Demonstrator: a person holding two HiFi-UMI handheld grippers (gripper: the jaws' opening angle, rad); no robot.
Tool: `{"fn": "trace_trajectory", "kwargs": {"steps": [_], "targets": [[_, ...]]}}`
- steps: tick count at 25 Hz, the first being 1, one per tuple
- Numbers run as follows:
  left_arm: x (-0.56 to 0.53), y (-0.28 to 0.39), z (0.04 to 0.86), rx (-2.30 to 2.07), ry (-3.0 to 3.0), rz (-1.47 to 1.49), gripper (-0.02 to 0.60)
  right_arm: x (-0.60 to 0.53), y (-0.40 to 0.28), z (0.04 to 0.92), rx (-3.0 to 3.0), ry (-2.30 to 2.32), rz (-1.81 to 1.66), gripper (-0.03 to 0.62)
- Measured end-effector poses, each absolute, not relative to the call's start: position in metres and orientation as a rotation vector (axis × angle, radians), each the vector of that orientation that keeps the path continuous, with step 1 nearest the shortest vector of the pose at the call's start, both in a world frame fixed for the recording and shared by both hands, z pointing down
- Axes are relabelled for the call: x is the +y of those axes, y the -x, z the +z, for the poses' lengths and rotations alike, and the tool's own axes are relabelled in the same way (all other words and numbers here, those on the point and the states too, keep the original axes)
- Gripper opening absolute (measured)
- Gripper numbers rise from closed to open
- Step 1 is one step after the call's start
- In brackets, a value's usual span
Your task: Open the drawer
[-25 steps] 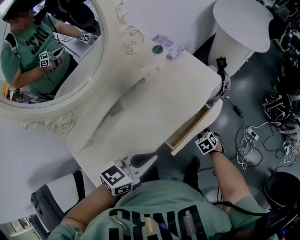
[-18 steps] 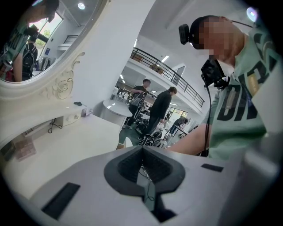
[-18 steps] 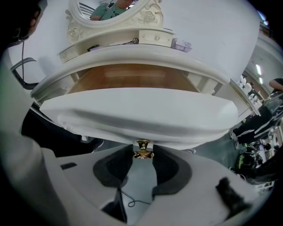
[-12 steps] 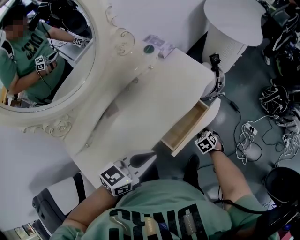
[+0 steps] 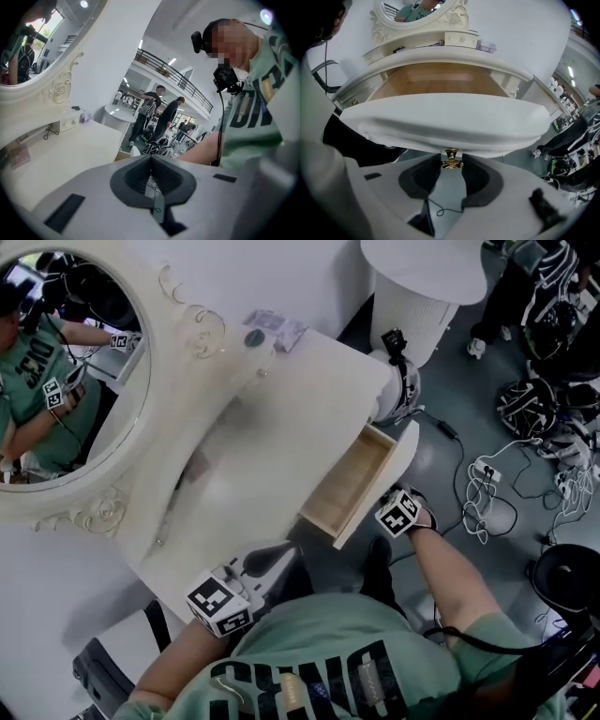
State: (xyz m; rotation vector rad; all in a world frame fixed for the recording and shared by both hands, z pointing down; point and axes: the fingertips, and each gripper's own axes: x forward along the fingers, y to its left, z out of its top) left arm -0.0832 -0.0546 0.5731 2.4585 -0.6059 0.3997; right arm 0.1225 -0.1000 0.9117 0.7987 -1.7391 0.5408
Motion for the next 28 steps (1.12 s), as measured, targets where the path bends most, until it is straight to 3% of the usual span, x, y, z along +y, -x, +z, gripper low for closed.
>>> {"fn": "trace_trajectory", "kwargs": {"steps": [28], "targets": [[-0.029,0.063,0.565,-0.563,-2.488,0.412,0.009,-0.061,-0.164,0.909,-1.704,-0.842,0.546,0.144]]}}
